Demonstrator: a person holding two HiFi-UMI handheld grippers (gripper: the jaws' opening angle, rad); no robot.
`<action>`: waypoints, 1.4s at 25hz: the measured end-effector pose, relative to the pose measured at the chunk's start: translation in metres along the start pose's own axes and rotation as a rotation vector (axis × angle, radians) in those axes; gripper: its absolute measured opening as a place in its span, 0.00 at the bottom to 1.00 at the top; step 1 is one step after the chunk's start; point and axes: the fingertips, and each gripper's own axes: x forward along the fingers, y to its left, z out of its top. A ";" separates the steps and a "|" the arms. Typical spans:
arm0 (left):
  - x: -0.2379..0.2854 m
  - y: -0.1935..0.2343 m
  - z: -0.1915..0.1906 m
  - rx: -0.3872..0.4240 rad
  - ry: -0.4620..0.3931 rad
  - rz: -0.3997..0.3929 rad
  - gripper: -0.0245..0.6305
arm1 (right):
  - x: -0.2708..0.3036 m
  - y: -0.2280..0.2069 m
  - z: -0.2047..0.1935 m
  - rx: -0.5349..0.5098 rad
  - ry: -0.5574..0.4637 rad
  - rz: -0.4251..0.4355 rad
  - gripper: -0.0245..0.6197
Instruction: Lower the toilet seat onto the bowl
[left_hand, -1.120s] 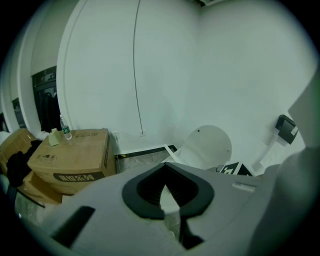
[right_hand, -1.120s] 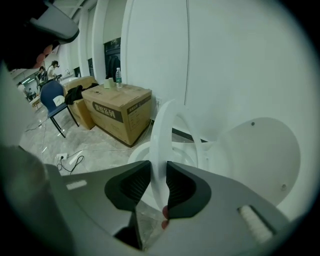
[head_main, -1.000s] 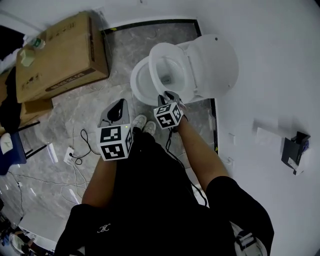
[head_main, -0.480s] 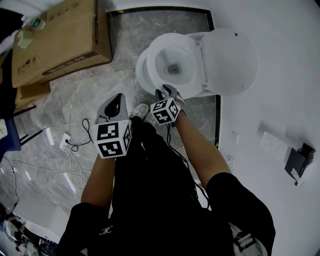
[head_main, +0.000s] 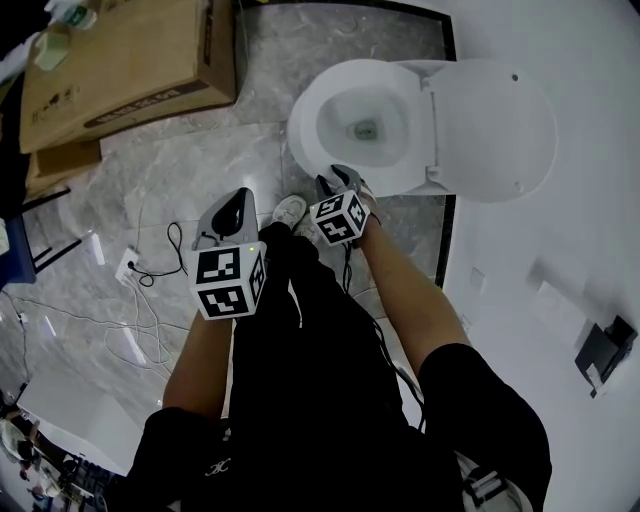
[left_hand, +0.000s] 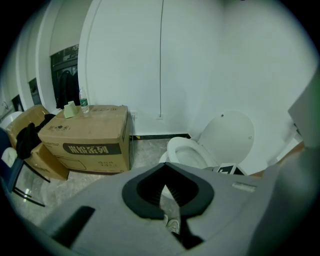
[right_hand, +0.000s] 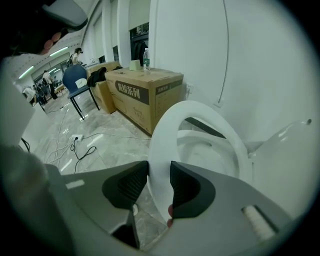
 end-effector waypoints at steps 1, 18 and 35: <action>0.004 0.001 -0.004 -0.002 0.004 -0.001 0.05 | 0.005 0.002 -0.002 0.006 0.003 0.014 0.28; 0.067 0.016 -0.044 -0.004 0.077 -0.041 0.05 | 0.089 0.021 -0.038 0.018 0.094 0.105 0.26; 0.081 0.022 -0.048 -0.010 0.119 -0.070 0.05 | 0.119 0.012 -0.054 0.162 0.199 0.047 0.05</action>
